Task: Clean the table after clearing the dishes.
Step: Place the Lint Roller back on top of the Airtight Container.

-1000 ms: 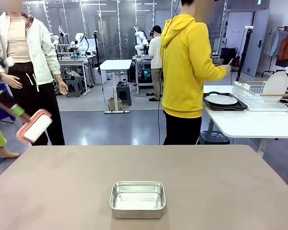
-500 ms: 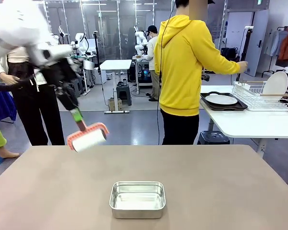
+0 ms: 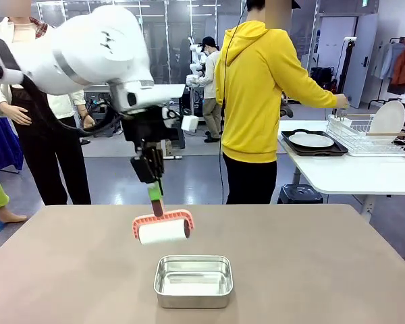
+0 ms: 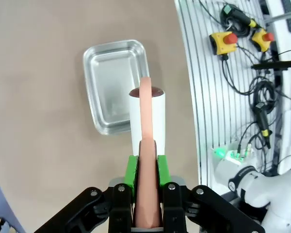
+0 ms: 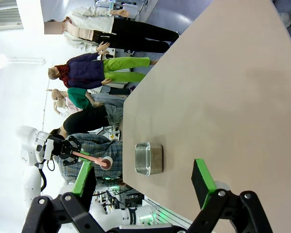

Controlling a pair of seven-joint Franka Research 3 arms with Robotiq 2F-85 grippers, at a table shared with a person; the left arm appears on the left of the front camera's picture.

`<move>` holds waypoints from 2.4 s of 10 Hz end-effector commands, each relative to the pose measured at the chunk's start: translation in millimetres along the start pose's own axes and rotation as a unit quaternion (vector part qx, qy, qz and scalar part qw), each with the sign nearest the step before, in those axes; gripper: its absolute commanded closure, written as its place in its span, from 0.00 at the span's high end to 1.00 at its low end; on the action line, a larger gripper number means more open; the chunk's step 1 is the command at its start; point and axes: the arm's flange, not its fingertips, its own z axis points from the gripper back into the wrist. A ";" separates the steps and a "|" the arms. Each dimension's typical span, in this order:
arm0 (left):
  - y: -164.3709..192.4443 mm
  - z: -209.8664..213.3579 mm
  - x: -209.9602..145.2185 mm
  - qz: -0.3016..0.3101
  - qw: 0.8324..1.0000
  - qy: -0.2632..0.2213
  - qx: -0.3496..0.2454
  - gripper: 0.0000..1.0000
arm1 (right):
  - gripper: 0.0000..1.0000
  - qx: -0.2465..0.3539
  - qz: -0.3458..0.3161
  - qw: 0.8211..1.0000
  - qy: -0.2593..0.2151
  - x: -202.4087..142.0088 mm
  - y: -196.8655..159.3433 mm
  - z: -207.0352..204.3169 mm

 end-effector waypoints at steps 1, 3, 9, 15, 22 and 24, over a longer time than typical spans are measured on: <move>15.0 -13.5 12.4 -0.009 1.000 0.018 0.005 0.20 | 1.00 0.006 0.004 1.000 -0.001 -1.8 1.8 0.5; 28.0 -42.3 40.6 -0.026 0.999 0.026 0.001 0.20 | 1.00 0.006 0.004 1.000 -0.001 -1.8 1.8 0.5; 76.9 -107.9 72.2 0.017 0.996 0.085 -0.002 0.20 | 1.00 0.006 0.004 1.000 -0.001 -1.8 1.8 0.5; 110.7 -141.6 58.5 0.019 0.995 0.099 -0.011 0.20 | 1.00 0.006 0.004 1.000 -0.001 -1.8 1.8 0.5; 123.9 -143.3 55.4 0.028 0.995 0.094 -0.009 0.68 | 1.00 0.006 0.004 1.000 -0.001 -1.8 1.8 0.5; 121.8 -133.5 52.8 0.035 0.995 0.095 -0.010 0.98 | 1.00 0.006 0.004 1.000 -0.001 -1.8 1.8 0.5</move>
